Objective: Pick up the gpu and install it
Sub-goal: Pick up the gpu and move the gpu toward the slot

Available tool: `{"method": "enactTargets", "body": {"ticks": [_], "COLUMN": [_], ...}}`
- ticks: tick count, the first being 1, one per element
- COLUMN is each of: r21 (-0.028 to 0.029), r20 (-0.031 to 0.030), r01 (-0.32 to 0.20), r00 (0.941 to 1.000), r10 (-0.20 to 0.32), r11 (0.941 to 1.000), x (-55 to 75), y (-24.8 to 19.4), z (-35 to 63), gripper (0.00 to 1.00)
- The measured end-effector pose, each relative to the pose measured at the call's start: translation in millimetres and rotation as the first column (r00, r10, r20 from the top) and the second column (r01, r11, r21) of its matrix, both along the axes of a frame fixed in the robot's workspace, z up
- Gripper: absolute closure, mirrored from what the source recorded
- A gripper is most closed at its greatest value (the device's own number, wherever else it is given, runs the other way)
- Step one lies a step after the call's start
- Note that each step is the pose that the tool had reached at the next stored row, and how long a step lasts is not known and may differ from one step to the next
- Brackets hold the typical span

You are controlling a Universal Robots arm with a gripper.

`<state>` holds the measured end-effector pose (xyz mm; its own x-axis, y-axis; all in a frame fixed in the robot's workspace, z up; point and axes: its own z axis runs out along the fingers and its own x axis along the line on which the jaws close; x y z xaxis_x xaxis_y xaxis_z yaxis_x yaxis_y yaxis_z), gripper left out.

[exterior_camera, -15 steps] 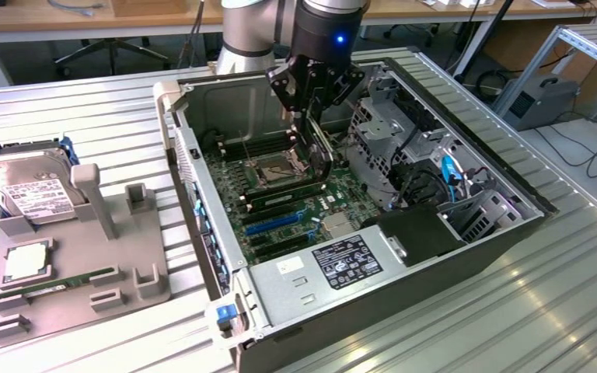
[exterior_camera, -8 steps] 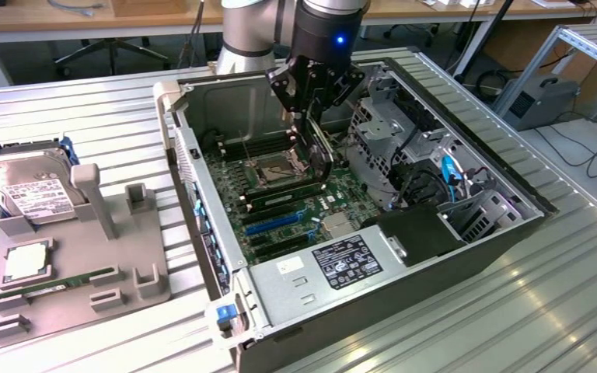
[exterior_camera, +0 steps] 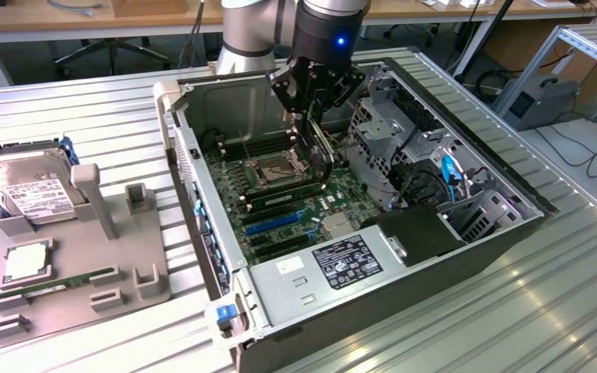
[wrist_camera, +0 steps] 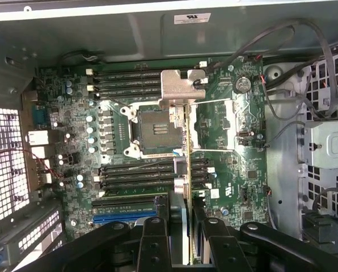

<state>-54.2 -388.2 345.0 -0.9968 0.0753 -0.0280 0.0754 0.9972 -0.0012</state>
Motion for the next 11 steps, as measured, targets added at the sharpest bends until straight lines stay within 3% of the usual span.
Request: {"method": "enactTargets", "body": {"ticks": [11], "r21": [-0.0012], "r20": [-0.0001], "r01": [0.0], "r00": [1.0], "r10": [0.0], "r11": [1.0], "x": [9.6], "y": [0.0], "z": [-2.4], "gripper": [0.73]}}
